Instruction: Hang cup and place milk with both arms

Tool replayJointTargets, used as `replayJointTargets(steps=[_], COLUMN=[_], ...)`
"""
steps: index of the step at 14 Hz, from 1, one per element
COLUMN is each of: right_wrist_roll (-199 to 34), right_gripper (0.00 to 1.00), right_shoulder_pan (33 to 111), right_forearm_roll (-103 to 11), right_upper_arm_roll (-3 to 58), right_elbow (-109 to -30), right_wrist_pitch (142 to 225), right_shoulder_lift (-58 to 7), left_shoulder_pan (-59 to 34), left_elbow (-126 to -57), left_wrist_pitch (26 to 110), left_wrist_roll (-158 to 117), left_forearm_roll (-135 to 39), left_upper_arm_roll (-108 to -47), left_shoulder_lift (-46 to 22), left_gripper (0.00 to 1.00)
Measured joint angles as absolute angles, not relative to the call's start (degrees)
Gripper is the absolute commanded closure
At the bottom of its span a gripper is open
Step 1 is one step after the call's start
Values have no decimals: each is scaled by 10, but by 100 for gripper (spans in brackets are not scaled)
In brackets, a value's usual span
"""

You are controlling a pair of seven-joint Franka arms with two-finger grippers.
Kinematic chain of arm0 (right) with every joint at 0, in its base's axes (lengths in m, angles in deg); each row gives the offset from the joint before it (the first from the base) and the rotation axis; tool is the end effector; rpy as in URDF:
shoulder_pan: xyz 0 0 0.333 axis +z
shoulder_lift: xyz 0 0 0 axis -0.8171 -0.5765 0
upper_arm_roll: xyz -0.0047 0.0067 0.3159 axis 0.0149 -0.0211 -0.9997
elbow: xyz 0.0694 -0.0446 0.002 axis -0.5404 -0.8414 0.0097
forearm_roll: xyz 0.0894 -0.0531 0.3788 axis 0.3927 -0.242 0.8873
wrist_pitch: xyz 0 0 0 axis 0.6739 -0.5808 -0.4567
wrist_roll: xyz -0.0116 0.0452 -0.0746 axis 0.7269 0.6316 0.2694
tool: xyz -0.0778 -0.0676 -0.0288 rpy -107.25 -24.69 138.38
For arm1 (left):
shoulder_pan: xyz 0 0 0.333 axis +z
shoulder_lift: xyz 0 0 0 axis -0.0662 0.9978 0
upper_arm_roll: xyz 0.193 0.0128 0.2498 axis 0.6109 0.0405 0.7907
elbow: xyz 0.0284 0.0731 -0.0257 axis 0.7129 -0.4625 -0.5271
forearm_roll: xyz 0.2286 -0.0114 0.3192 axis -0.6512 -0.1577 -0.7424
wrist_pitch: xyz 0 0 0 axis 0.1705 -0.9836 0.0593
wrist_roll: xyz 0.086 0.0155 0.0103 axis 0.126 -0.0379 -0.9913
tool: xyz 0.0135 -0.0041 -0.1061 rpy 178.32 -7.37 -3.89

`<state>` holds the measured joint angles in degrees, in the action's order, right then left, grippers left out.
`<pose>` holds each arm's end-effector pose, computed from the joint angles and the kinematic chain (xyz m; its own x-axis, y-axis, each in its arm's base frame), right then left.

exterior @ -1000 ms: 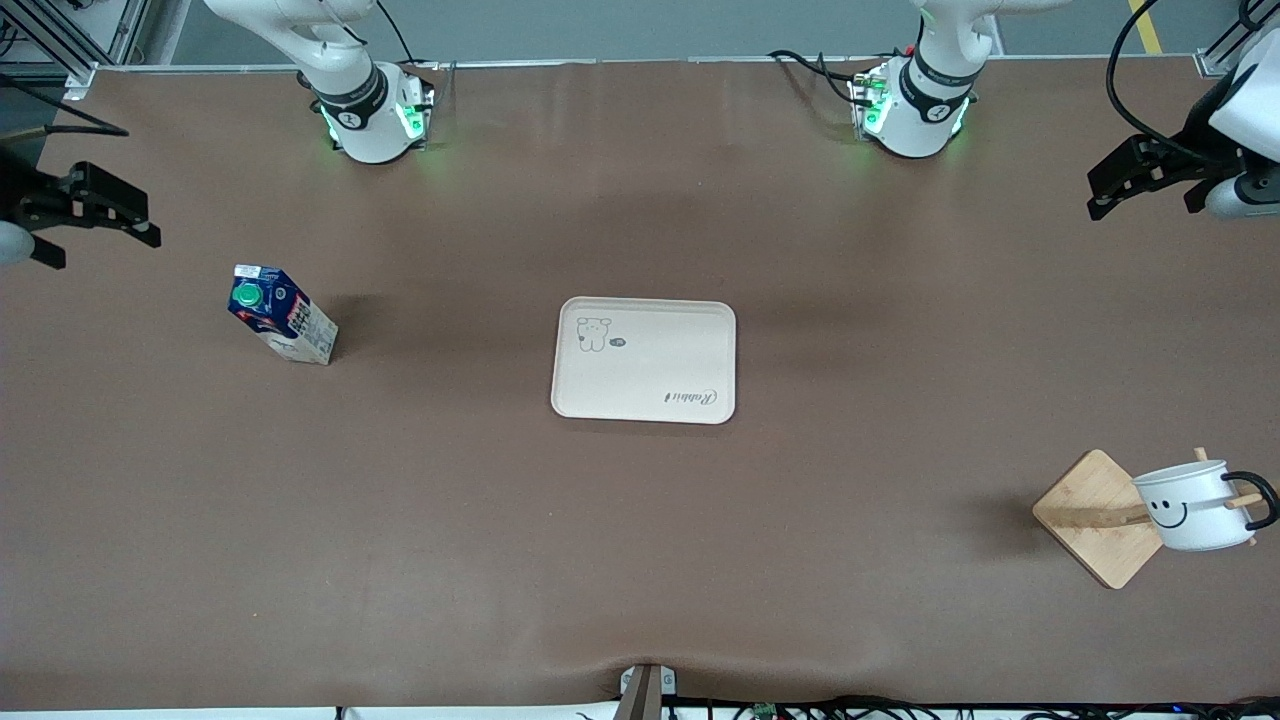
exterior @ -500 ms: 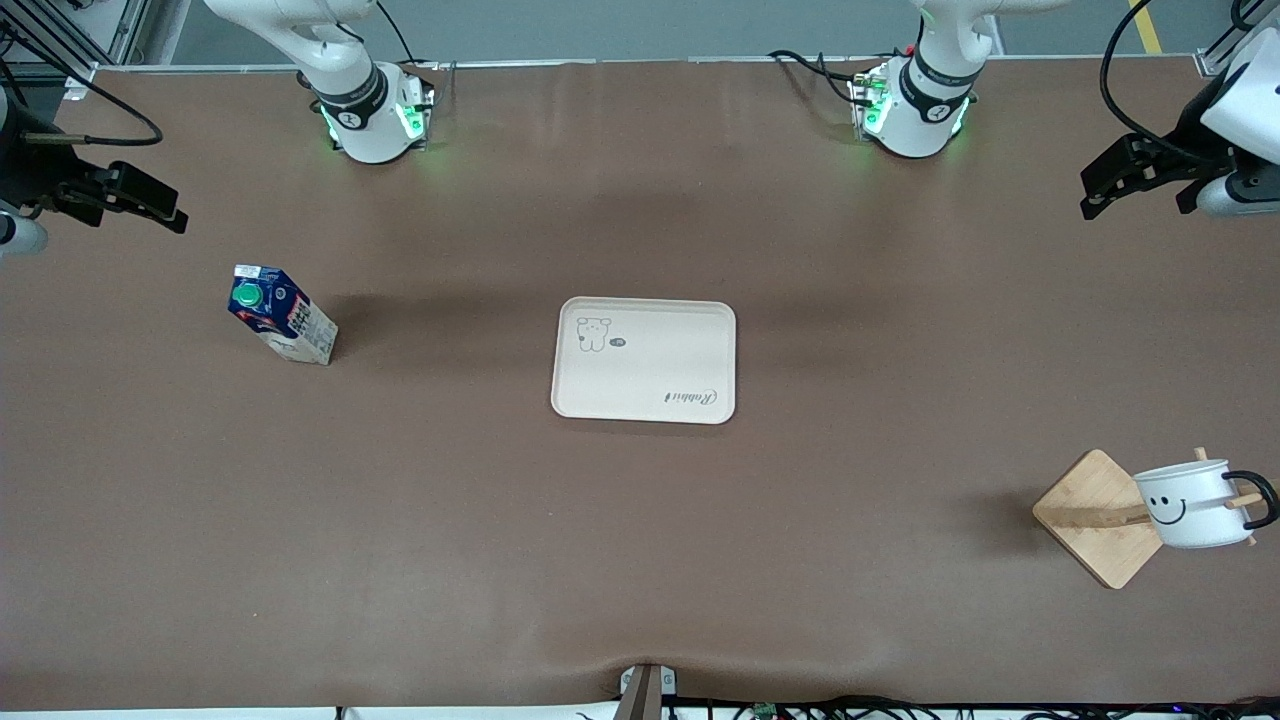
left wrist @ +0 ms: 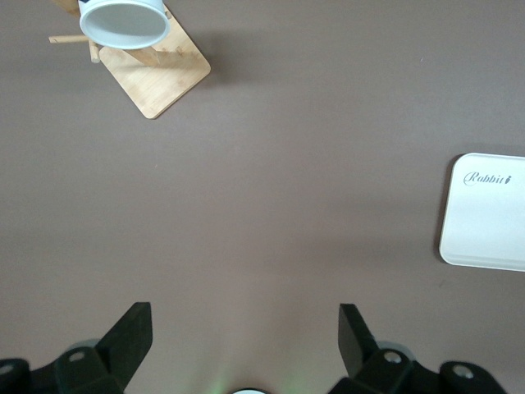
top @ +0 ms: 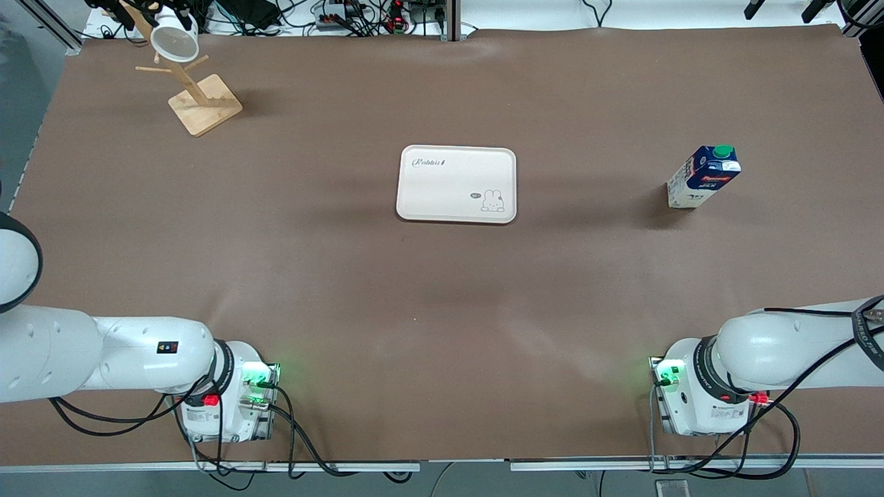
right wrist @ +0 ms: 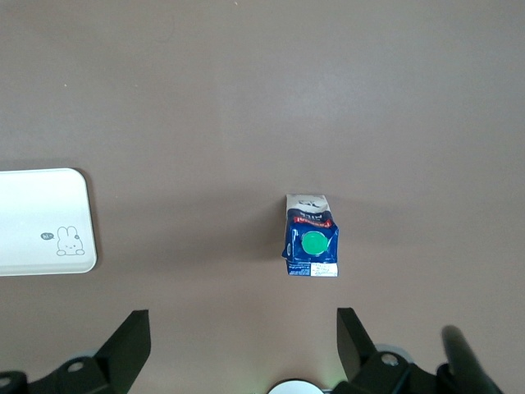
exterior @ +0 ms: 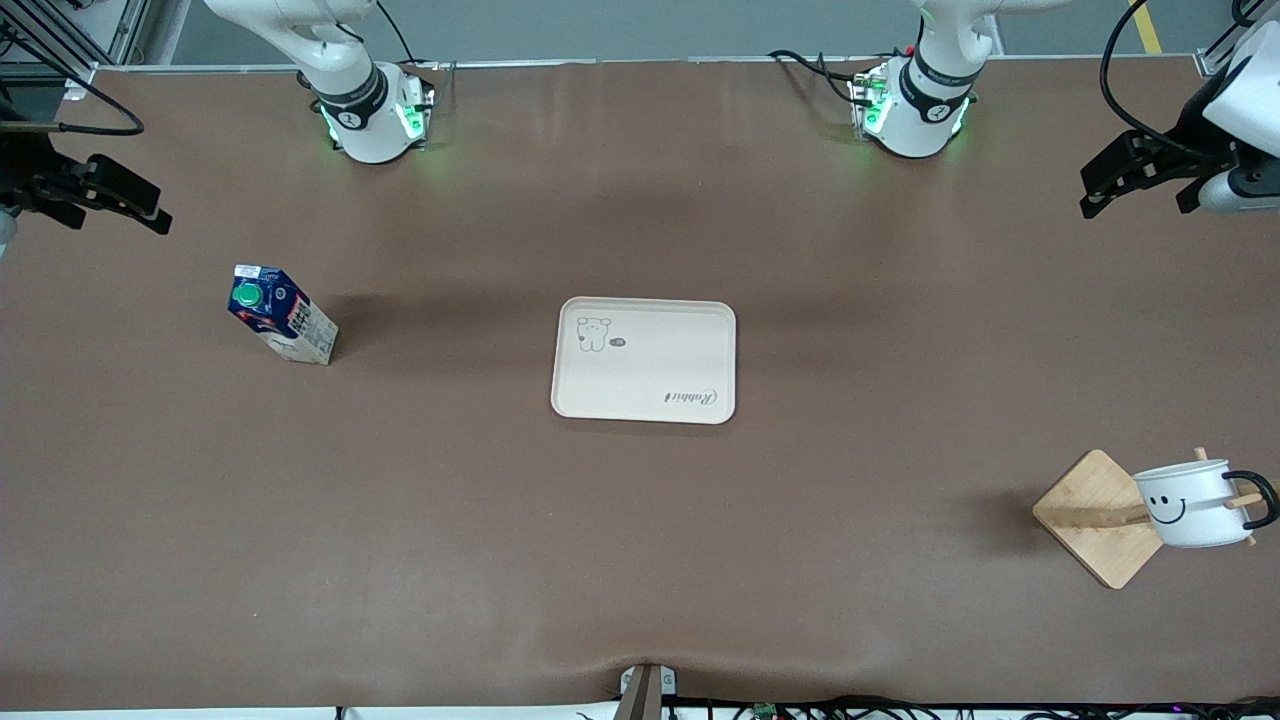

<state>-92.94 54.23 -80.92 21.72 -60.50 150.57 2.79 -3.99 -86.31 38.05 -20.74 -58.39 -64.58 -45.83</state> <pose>0.5172 0.0028 0.6586 0.9942 -0.0949 -0.0501 -0.0967 -0.9948 -0.0328 0.5020 -0.0480 0.6615 0.9995 0.0257 0.0195 0.0263 -0.9990 -0.0355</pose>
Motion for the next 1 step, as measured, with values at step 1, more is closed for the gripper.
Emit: replayJointTargets(steps=[1], right_wrist_roll=[-929], right_gripper=[0], right_shoulder_pan=[542], right_forearm_roll=[-809], right_upper_arm_roll=[217], right_elbow=[-604], right_wrist_pitch=[1506], right_shoulder_lift=[28], left_shoulder_pan=[-40], left_elbow=[-862], left_wrist_pitch=[381], left_wrist_roll=[-207], left_forearm_roll=[-584], left_upper_arm_roll=[-646], left_shoulder_lift=[-458], left_gripper=[0])
